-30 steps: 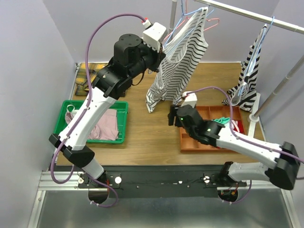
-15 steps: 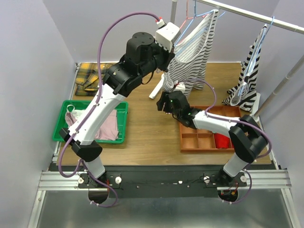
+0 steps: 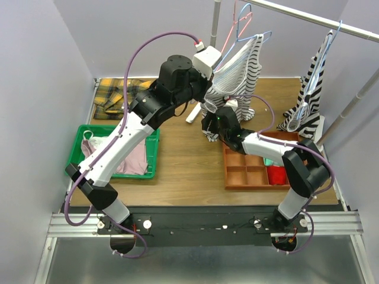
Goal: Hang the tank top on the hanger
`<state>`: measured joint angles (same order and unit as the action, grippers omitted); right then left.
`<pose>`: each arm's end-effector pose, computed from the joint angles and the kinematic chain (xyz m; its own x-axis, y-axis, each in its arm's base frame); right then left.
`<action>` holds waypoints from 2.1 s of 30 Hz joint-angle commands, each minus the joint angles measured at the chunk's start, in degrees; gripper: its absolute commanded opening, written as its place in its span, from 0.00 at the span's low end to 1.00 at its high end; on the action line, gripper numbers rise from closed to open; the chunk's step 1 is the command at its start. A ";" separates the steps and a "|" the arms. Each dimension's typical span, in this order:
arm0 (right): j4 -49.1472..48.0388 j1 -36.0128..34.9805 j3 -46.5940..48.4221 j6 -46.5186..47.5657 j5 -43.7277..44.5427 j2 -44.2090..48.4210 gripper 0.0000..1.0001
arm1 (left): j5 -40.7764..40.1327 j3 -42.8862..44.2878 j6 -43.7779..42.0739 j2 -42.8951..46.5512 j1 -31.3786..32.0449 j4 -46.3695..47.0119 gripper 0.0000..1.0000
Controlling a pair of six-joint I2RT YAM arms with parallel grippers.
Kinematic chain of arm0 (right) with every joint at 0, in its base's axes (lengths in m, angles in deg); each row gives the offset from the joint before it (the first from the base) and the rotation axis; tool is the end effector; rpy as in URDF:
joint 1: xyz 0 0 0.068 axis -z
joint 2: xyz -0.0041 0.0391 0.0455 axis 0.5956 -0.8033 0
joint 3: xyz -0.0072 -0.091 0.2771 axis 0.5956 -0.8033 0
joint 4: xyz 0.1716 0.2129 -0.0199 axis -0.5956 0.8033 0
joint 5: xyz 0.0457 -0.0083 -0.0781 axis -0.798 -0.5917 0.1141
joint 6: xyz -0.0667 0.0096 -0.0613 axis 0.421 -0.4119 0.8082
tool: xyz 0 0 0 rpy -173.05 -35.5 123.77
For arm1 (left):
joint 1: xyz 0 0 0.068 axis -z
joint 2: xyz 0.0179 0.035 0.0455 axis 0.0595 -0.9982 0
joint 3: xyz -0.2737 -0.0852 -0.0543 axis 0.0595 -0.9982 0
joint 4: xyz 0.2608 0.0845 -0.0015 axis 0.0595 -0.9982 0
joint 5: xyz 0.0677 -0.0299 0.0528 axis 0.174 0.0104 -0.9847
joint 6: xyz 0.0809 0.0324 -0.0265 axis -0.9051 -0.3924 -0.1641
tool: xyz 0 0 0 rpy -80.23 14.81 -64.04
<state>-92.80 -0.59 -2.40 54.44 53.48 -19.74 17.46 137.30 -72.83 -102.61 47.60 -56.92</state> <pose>0.3588 0.2403 0.2101 -0.4866 0.2992 -0.8208 -0.0986 0.9147 0.3919 0.2882 -0.2756 0.5139 -0.1365 0.1636 -0.9770 0.6717 0.7402 0.0301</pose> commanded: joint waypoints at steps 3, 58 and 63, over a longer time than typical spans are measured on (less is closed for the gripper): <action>0.53 1.20 1.04 -0.79 2.48 -3.36 0.70 | -1.32 -1.59 1.01 2.19 1.25 5.26 0.00; 4.22 10.78 -13.19 -1.05 -11.06 18.08 0.72 | -6.59 26.70 3.65 -26.29 6.44 9.21 0.00; 5.72 9.38 -15.13 -0.79 -11.14 22.29 0.72 | -6.07 27.41 3.74 -27.61 6.79 10.62 0.00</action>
<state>-88.89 10.01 -15.58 52.45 43.62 -0.99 11.73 162.02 -68.70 -129.23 53.83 -49.44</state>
